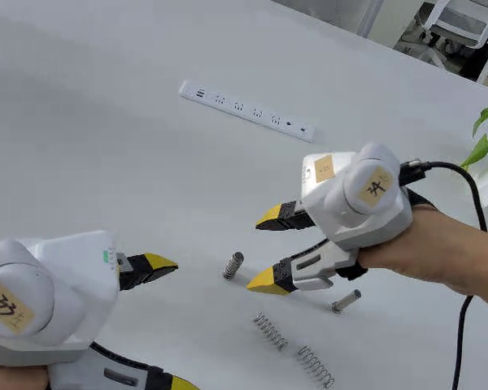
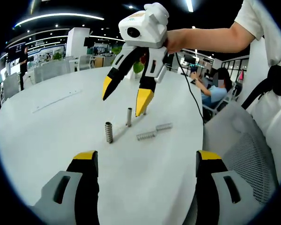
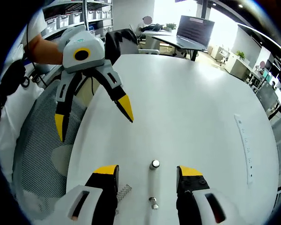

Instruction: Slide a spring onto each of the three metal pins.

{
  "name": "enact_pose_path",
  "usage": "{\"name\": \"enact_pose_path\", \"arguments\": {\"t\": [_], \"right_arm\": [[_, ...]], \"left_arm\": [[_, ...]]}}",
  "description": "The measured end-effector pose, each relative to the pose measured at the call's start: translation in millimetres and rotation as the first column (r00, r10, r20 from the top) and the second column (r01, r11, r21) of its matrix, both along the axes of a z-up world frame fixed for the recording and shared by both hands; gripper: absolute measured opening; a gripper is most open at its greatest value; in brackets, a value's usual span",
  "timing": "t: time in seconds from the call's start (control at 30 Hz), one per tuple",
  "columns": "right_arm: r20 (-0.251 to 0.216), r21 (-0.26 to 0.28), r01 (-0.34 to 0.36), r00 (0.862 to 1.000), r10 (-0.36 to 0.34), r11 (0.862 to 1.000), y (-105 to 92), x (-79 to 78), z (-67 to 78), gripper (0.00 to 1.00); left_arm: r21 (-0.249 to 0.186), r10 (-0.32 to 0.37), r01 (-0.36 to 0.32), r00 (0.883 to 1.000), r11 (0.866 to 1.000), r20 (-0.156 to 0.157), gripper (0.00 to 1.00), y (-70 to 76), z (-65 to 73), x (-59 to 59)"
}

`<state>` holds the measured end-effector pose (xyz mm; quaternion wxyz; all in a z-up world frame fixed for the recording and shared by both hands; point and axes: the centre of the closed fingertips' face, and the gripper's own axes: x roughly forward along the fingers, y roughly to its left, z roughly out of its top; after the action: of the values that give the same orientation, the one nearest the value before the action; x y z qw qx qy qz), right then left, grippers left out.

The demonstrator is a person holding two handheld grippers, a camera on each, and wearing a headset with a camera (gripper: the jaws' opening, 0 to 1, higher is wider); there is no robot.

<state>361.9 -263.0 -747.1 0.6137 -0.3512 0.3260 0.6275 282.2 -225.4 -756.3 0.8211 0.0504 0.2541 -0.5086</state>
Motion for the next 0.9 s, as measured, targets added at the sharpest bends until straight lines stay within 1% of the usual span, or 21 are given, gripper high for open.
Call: {"name": "enact_pose_path", "arguments": {"t": [0.13, 0.23, 0.4, 0.47, 0.57, 0.6, 0.63, 0.7, 0.8, 0.9], "right_arm": [[0.013, 0.037, 0.048, 0.999, -0.049, 0.998, -12.9, -1.3, 8.8, 0.51], [0.014, 0.061, 0.083, 0.996, -0.084, 0.995, -23.7, -3.0, 13.6, 0.54], [0.012, 0.111, 0.143, 0.989, -0.145, 0.983, -40.3, -8.2, 20.6, 0.60], [0.008, 0.133, 0.156, 0.987, -0.158, 0.979, -47.0, -11.8, 23.0, 0.63], [0.007, 0.154, 0.181, 0.983, -0.184, 0.971, -59.0, -15.5, 25.2, 0.67], [0.006, 0.163, 0.190, 0.981, -0.194, 0.968, -62.3, -16.0, 25.9, 0.68], [0.002, 0.170, 0.213, 0.976, -0.217, 0.962, -68.6, -16.5, 26.3, 0.70], [0.002, 0.186, 0.232, 0.972, -0.237, 0.955, -78.6, -18.5, 27.9, 0.70], [-0.014, 0.218, 0.277, 0.960, -0.280, 0.936, -91.9, -21.4, 30.7, 0.75], [-0.019, 0.235, 0.301, 0.952, -0.305, 0.924, -106.4, -25.0, 30.0, 0.79]], "left_arm": [[0.012, -0.008, 0.008, 1.000, 1.000, 0.001, 0.85, -0.1, 0.5, -0.5], [0.020, -0.015, 0.015, 1.000, 1.000, 0.003, 0.85, -1.0, 1.4, -0.6], [0.033, -0.024, 0.024, 1.000, 0.999, 0.008, 0.85, -1.8, 3.1, -1.2], [0.042, -0.022, 0.022, 1.000, 0.999, 0.013, 0.86, -0.6, 3.3, -0.4], [0.051, -0.026, 0.025, 1.000, 0.998, 0.011, 0.86, 0.4, 3.6, -0.9], [0.056, -0.027, 0.027, 1.000, 0.998, 0.013, 0.86, 0.7, 3.5, -1.1], [0.063, -0.032, 0.031, 0.999, 0.998, 0.013, 0.86, 1.0, 3.3, -1.6], [0.071, -0.035, 0.034, 0.999, 0.997, 0.013, 0.86, 1.4, 3.6, -1.3], [0.085, -0.042, 0.041, 0.999, 0.996, 0.013, 0.86, 1.2, 3.8, -0.6], [0.094, -0.050, 0.049, 0.999, 0.994, 0.012, 0.86, 0.1, 3.9, 0.7]]}}
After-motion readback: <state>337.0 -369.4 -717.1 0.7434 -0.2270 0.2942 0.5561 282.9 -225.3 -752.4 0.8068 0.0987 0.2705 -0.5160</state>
